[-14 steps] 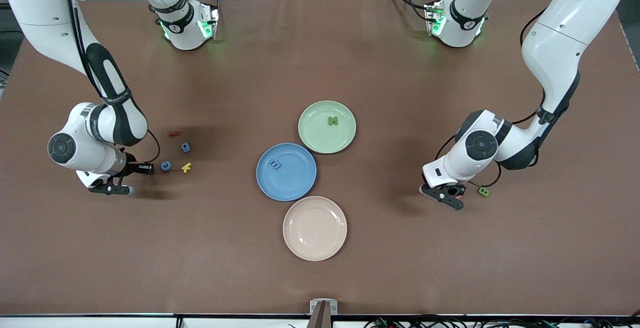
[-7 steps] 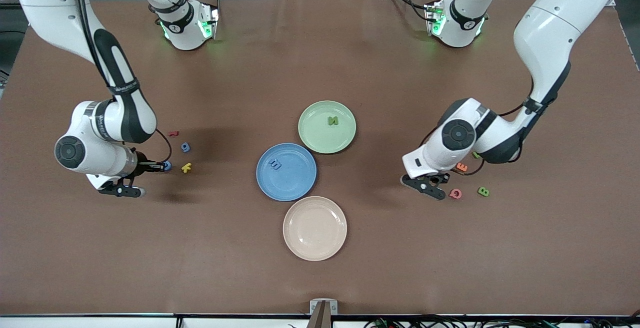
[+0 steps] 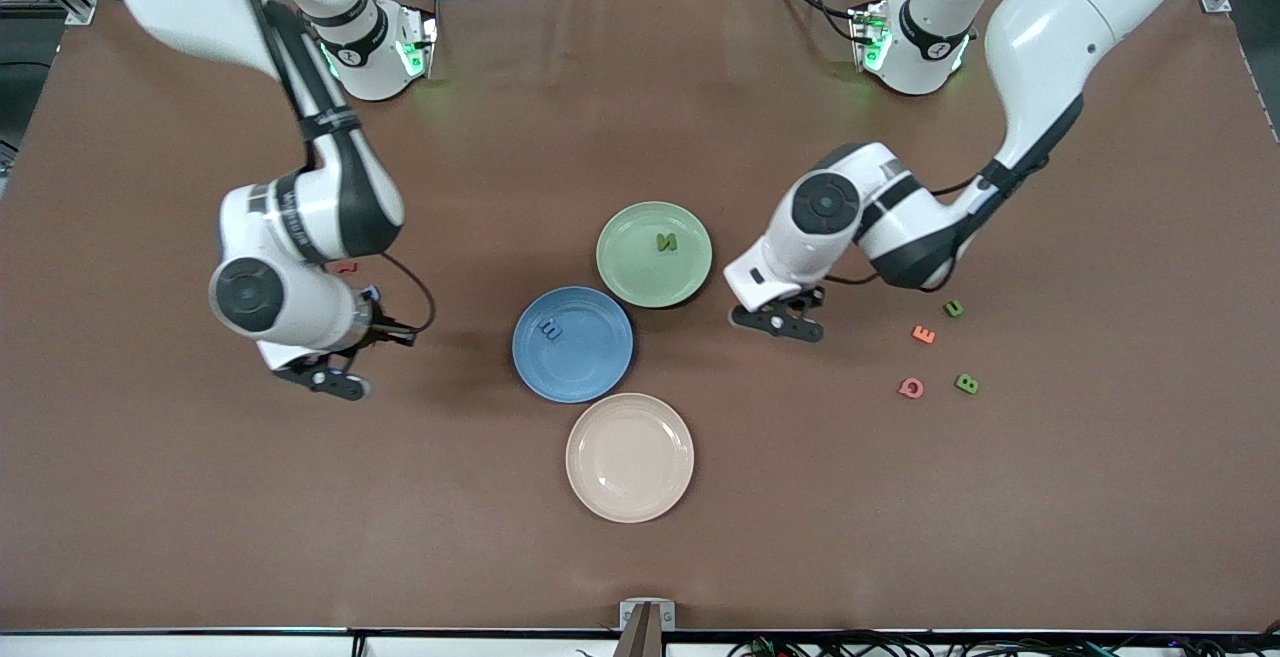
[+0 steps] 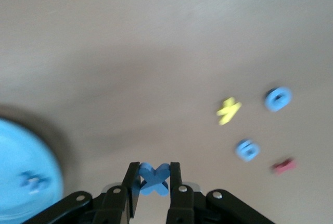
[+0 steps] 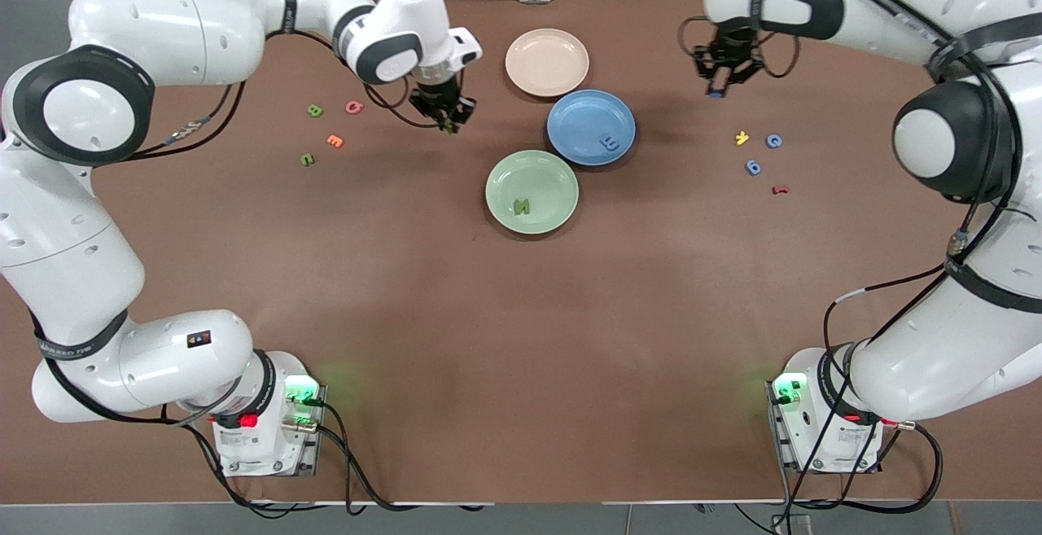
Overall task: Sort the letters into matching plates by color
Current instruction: 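Drop the q onto the green plate while the right gripper drops the x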
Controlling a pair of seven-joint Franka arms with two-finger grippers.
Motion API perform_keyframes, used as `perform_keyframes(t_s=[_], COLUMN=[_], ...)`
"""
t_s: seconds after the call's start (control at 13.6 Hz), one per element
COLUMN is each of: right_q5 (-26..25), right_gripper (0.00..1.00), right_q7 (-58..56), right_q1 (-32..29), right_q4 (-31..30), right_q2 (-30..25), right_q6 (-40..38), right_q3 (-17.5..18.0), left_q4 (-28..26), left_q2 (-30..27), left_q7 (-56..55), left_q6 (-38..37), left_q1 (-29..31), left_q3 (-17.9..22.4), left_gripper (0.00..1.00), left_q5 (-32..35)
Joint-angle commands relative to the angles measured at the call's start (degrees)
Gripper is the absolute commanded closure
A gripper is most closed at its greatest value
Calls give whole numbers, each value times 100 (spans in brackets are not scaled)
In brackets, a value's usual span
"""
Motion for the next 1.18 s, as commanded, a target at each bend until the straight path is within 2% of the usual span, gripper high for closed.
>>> perform_keyframes(t_s=[0.0,0.22,0.44,0.59,0.66,0.74,0.81,0.88,1.1], right_q5=[542,912,931,931,931,922,913,913,940], right_gripper=[82,82,82,82,82,82,82,82,81], right_q7=[540,1198,1787,2017,2105,2210,2281,2299,2299], right_q1=[433,872,1268,1453,1523,1559,1577,1594,1647], right_q4=[398,881,927,927,927,936,944,962,962], right_q2=[449,941,1171,1311,1382,1435,1496,1523,1593], right_q6=[-2,77,612,911,1035,1062,1080,1097,1220], right_q3=[-44,-44,-44,-44,-44,-44,-44,-44,-44], left_q4=[-39,-153,-259,-259,-259,-250,-241,-233,-171], left_q2=[74,119,198,268,303,312,312,303,181], left_q7=[-1217,-2264,-3012,-3251,-3321,-3383,-3531,-3655,-3594], left_q6=[57,407,716,725,725,725,725,725,646], left_q1=[-485,-917,-1286,-1375,-1384,-1401,-1402,-1393,-1227], left_q3=[-49,-41,12,21,21,21,21,73,100], left_gripper=[97,97,96,89,79,60,25,1,0], left_q5=[-9,-9,43,61,70,70,70,70,78])
